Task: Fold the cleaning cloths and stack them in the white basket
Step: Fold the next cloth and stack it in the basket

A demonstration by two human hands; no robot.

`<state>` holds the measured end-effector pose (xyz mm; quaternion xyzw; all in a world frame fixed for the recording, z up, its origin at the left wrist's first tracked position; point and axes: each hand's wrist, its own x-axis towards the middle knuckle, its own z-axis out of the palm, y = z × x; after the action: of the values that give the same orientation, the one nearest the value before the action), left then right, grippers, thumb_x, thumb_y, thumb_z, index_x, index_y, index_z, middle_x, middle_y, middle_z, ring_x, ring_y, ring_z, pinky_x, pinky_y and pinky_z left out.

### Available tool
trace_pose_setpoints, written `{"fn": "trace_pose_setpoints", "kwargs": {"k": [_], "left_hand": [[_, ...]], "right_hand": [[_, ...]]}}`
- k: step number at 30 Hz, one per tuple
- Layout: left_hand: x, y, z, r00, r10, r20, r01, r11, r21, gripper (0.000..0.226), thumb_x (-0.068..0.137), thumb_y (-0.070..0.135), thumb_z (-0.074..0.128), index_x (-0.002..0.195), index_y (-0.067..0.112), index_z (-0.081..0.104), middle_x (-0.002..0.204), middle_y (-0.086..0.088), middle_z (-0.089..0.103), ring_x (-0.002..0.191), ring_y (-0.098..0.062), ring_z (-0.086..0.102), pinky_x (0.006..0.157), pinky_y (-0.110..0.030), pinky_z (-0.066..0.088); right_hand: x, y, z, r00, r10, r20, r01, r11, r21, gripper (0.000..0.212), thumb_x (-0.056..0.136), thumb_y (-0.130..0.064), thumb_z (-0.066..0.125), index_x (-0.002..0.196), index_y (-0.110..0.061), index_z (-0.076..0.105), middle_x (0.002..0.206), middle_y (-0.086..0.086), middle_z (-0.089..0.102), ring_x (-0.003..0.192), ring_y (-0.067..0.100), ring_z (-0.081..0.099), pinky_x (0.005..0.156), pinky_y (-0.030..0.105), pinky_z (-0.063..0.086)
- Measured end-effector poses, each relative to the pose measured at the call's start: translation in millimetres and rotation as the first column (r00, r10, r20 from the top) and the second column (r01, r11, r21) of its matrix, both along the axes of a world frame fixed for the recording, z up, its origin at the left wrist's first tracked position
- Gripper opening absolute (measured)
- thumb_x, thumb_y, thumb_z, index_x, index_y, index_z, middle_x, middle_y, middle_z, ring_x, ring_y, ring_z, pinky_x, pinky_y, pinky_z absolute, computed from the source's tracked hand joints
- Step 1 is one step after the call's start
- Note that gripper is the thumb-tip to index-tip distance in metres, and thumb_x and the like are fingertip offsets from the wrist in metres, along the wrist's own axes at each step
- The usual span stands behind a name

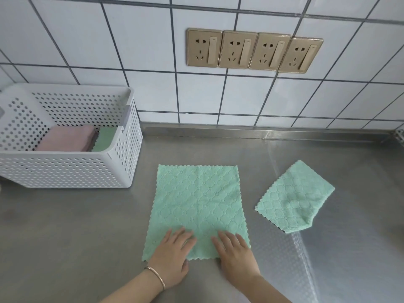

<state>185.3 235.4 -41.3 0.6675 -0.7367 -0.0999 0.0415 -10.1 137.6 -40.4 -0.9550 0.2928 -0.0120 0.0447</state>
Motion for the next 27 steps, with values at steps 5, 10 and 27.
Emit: {"fn": "trace_pose_setpoints", "kwargs": {"k": [5,10,27], "left_hand": [[11.0,-5.6,-0.5,0.998,0.059,-0.018,-0.060,0.997,-0.053,0.058,0.055,0.009,0.050,0.112,0.019,0.047,0.105,0.004,0.070,0.092,-0.013,0.069,0.076,-0.024,0.057],[52.0,13.5,12.0,0.945,0.304,-0.123,-0.311,0.950,-0.035,0.069,0.017,-0.002,0.084,0.082,0.020,0.075,0.090,0.008,0.072,0.080,-0.007,0.066,0.063,-0.018,0.054],[95.7,-22.5,67.5,0.577,0.713,-0.398,-0.443,0.683,0.581,0.023,0.088,0.015,0.060,0.068,0.026,0.057,0.069,0.009,0.061,0.067,-0.007,0.051,0.052,-0.006,0.033]], "right_hand": [[-4.5,-18.3,14.7,0.995,-0.088,0.048,0.085,0.995,0.059,0.043,0.057,-0.012,0.054,0.097,-0.020,0.067,0.090,-0.004,0.071,0.075,0.015,0.070,0.058,0.022,0.055],[-21.4,-39.8,34.3,0.921,-0.390,0.013,0.369,0.882,0.294,0.046,0.048,-0.001,0.082,0.086,-0.026,0.075,0.093,-0.014,0.070,0.080,0.009,0.069,0.053,0.019,0.051],[-13.5,-98.7,64.0,0.778,-0.585,-0.231,0.543,0.439,0.715,0.033,0.091,-0.024,0.051,0.099,0.005,0.063,0.077,0.006,0.051,0.069,0.016,0.045,0.061,0.027,0.033]]}}
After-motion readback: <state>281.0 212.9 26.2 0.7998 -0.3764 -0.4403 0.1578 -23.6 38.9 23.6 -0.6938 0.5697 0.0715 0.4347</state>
